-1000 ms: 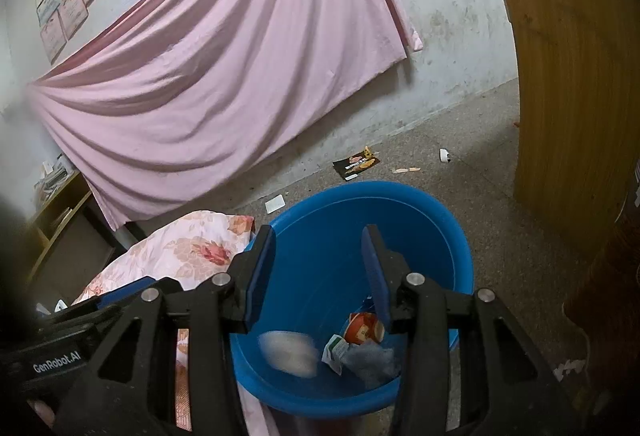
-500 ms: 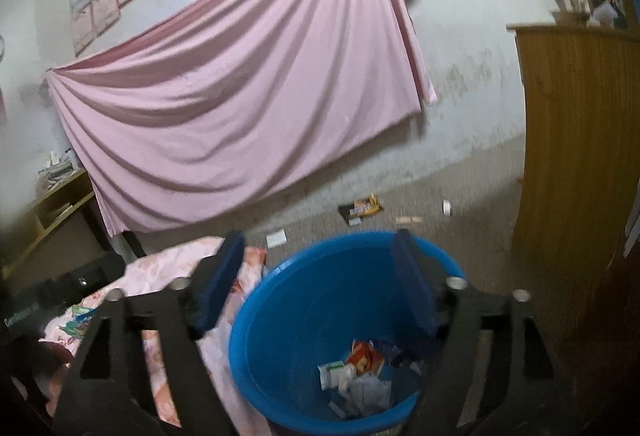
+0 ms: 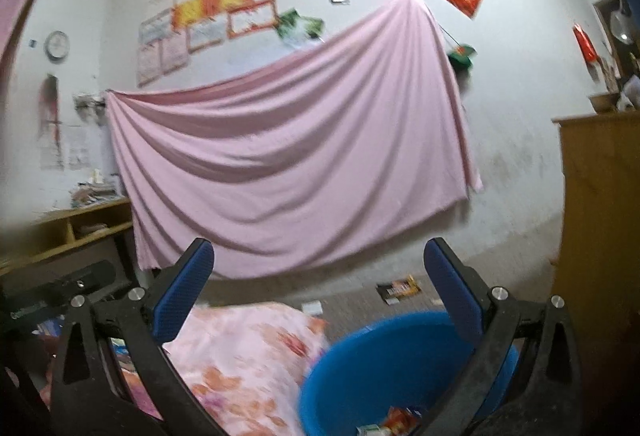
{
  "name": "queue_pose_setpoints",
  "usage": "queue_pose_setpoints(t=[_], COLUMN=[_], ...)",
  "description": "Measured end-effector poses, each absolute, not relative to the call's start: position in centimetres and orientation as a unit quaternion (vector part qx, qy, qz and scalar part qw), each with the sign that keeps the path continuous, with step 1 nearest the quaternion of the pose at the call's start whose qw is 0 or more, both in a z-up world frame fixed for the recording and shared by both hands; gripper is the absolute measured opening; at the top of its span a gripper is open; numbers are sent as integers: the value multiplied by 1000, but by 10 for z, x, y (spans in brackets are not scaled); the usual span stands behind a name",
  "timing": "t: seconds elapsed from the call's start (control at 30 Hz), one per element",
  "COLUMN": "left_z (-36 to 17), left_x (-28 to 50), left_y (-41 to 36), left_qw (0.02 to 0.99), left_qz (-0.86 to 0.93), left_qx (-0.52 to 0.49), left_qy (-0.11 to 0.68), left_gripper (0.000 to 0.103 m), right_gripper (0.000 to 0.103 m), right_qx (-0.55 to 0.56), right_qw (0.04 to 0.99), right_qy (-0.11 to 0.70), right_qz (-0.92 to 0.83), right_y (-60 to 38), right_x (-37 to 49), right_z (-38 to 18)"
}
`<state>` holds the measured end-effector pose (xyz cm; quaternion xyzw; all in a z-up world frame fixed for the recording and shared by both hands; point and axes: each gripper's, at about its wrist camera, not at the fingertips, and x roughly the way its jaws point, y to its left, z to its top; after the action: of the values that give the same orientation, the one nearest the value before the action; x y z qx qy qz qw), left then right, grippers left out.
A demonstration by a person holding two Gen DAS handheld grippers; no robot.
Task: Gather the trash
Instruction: 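Withdraw both tools from the bucket back over the trash on the bed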
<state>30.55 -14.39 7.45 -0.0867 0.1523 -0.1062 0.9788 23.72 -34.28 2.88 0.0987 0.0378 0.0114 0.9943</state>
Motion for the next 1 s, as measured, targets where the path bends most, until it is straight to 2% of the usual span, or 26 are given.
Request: queue_pose_setpoints(t=[0.23,0.53,0.73,1.0], left_z=[81,77,68,41], left_x=[284,260,252,261], left_y=[-96,-37,-4,25], left_qw=[988,991,989,981], left_qz=[-61,-9,8,8], left_qx=[-89,-88,-86,-91], left_qy=[114,99,119,172], left_gripper=[102,102,102,102], right_gripper=[103,103,103,103], right_qx=[73,47,15,-31], right_qw=[996,995,993,981], right_qy=[-9,-7,26,116], right_qz=[53,93,118,154], right_y=[-296,-244,-207,-171], right_x=[233,241,255,282], right_z=[43,45,37,12])
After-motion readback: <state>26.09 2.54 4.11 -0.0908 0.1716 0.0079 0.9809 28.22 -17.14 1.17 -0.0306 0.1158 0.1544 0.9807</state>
